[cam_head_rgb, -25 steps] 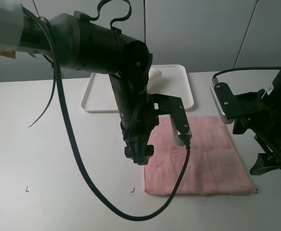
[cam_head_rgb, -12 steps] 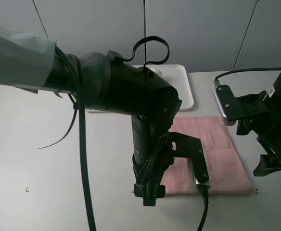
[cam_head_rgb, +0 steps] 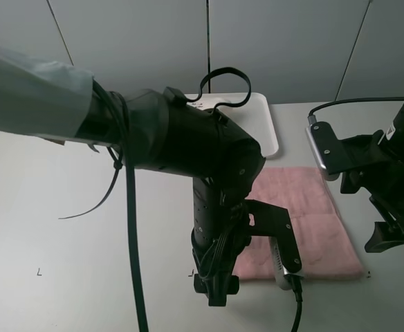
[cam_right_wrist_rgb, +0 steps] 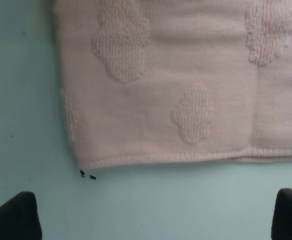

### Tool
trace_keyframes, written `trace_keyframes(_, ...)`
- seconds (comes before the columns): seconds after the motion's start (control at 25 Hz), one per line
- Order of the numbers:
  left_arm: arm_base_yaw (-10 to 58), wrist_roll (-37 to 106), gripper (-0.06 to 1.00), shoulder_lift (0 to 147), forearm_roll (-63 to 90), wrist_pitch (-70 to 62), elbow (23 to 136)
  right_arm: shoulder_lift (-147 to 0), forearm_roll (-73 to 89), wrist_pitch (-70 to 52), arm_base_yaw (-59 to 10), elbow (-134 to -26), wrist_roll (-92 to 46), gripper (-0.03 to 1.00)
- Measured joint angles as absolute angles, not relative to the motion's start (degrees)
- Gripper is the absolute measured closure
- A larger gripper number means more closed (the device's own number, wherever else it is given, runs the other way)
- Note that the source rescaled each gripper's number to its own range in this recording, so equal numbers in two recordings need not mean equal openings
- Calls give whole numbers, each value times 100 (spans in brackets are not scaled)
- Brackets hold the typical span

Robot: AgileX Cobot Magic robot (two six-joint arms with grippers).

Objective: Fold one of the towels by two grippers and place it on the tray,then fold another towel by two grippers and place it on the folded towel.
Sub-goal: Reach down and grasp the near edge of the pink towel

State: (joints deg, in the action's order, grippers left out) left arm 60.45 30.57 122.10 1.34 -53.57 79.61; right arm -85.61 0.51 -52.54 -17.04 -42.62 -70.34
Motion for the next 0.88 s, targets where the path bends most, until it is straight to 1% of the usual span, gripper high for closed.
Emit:
trace_keyframes(0.68, 6045, 3011, -4, 12505, 142, -5391, 7961, -8552, 62, -5208, -1704, -4226, -7034, -3)
trace_keyframes(0.88, 6045, 3011, -4, 12505, 142, -5402, 7961, -8552, 51, -4772, -1704, -3708, -7046, -3)
